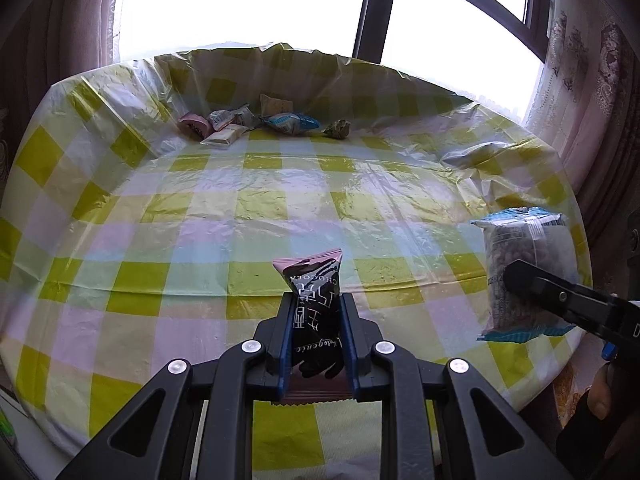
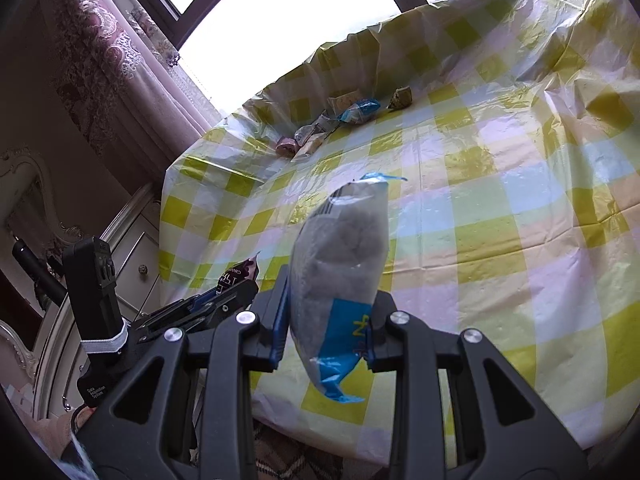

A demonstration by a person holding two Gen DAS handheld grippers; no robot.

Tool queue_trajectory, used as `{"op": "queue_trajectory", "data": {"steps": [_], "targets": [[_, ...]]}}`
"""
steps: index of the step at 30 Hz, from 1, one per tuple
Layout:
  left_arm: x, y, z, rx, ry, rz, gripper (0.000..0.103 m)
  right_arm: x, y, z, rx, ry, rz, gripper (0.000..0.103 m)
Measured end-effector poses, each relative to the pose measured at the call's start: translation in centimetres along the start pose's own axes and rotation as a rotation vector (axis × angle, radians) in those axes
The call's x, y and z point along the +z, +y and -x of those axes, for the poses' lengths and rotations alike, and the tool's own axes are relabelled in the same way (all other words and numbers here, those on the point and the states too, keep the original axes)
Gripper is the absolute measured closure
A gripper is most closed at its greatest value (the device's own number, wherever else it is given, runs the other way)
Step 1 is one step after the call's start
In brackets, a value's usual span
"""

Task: Organize snacks
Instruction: 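Carry both packets to the white box and release them inside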

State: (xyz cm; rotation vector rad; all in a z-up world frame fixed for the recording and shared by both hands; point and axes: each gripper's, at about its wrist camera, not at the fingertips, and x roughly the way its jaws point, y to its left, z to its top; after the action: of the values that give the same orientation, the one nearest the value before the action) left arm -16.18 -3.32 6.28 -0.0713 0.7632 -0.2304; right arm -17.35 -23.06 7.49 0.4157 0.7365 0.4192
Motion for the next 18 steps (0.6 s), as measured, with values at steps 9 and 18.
{"op": "queue_trajectory", "data": {"steps": [9,18], "targets": [[-0.9,-6.6,2.6,-0.048,-0.025,-0.165,0.081,-2.1,0.1,7.0,-0.082,-0.014,0.044,0.070],[-2.3,-11.9,3.3,-0.095,-0.004,-0.319,0.081,-4.6,-3.4,12.7,-0.137,-0.042,-0.016,0.070]]}}
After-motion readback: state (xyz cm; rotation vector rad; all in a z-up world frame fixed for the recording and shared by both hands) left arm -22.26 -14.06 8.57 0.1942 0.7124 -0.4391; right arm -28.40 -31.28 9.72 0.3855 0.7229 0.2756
